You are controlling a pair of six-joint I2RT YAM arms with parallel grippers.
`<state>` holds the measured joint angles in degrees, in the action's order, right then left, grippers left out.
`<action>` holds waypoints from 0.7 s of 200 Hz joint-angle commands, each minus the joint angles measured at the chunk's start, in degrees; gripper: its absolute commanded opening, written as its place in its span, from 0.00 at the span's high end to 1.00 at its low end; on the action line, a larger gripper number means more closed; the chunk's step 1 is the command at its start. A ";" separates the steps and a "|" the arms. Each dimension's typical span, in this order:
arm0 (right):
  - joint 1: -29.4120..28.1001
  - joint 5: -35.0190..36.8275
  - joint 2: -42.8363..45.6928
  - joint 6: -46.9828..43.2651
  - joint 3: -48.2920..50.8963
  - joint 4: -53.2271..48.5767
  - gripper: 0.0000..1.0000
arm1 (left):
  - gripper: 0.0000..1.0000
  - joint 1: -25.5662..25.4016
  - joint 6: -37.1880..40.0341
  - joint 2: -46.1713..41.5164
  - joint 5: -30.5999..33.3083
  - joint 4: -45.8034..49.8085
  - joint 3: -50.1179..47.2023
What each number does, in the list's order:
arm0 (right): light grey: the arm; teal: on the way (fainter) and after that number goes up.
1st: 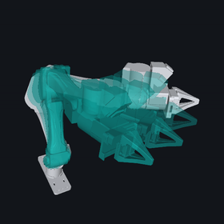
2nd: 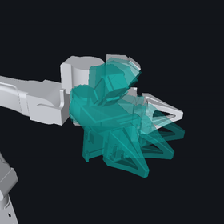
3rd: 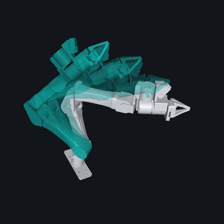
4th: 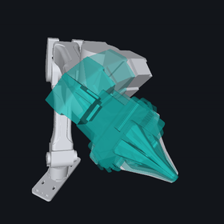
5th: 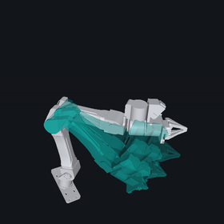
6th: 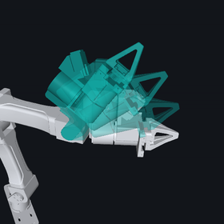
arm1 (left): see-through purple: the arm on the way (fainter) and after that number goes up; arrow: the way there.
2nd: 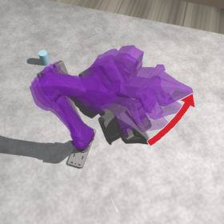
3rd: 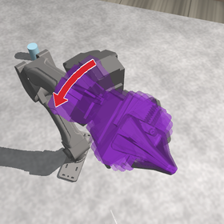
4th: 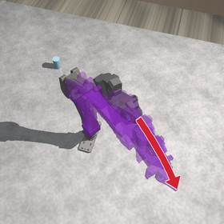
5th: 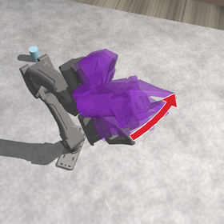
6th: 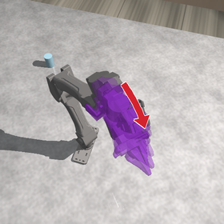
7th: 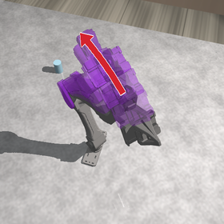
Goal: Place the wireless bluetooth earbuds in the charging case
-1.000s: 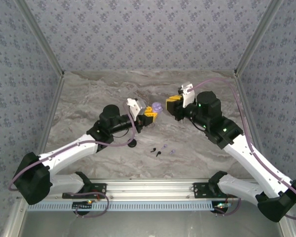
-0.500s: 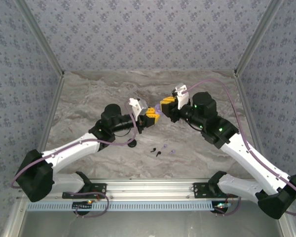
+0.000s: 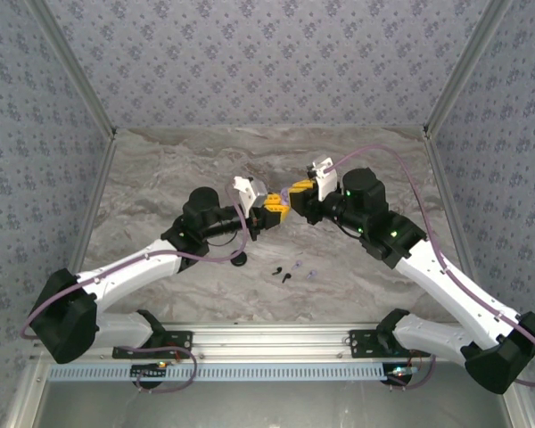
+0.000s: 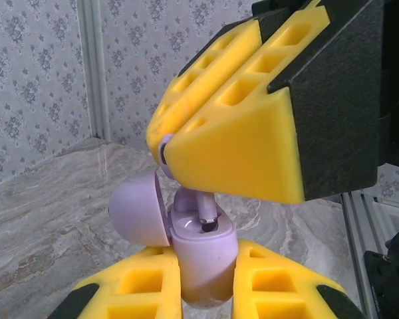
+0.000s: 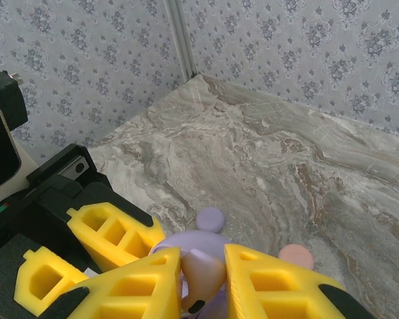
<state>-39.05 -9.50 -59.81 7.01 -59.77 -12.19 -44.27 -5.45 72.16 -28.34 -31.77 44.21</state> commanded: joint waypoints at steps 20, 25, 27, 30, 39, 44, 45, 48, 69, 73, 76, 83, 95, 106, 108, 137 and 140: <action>-0.37 -0.26 0.50 -0.84 0.17 -1.70 0.76 | 1.00 -0.28 0.04 -0.46 -0.54 -1.55 1.83; -0.36 -0.18 0.56 -0.93 0.16 -1.78 0.76 | 1.00 -0.29 0.15 -0.49 -0.50 -1.43 1.80; -0.42 -0.17 0.61 -1.00 0.17 -1.77 0.76 | 1.00 -0.25 0.19 -0.45 -0.49 -1.38 1.81; -0.41 -0.13 0.66 -1.03 0.11 -1.85 0.76 | 1.00 -0.27 0.25 -0.44 -0.45 -1.29 1.80; -0.44 -0.14 0.68 -1.28 0.01 -2.04 0.76 | 1.00 -0.24 0.40 -0.45 -0.40 -1.03 1.77; -0.48 -0.05 0.72 -1.37 -0.05 -2.21 0.76 | 1.00 -0.28 0.51 -0.38 -0.31 -0.89 1.76; -0.49 -0.02 0.73 -1.38 -0.07 -2.26 0.76 | 1.00 -0.28 0.52 -0.41 -0.31 -0.86 1.72; -0.52 0.02 0.75 -1.46 -0.16 -2.42 0.76 | 1.00 -0.28 0.49 -0.36 -0.31 -0.85 1.75; -0.65 0.35 0.64 -2.07 -0.37 -3.29 0.76 | 1.00 -0.23 0.64 -0.45 -0.15 -0.71 1.58; -0.62 0.43 0.58 -2.16 -0.43 -3.39 0.76 | 1.00 -0.26 0.67 -0.44 -0.16 -0.67 1.51; -0.61 0.44 0.58 -2.24 -0.39 -3.47 0.76 | 1.00 -0.26 0.71 -0.44 -0.14 -0.60 1.53; -0.67 0.52 0.57 -2.34 -0.37 -3.62 0.76 | 1.00 -0.29 0.78 -0.44 -0.09 -0.57 1.52; -0.68 0.47 0.40 -2.43 -0.44 -3.85 0.76 | 1.00 -0.29 0.75 -0.44 -0.17 -0.49 1.50; -0.76 0.23 0.15 -2.43 -0.52 -4.04 0.76 | 1.00 -0.29 0.80 -0.44 -0.05 -0.47 1.52; -0.72 0.15 0.07 -2.43 -0.52 -4.00 0.76 | 1.00 -0.29 0.80 -0.44 -0.05 -0.42 1.57; -0.85 -1.67 -1.16 -2.27 -0.91 -4.36 0.75 | 1.00 -0.28 0.63 -0.64 0.06 -0.58 1.49; -0.90 -1.81 -1.32 -2.26 -0.96 -4.42 0.74 | 1.00 -0.28 0.57 -0.62 0.06 -0.62 1.46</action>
<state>-39.33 -9.50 -60.03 5.45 -59.77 -14.72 -44.27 -5.41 72.16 -28.29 -30.52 44.21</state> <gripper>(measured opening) 0.249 0.155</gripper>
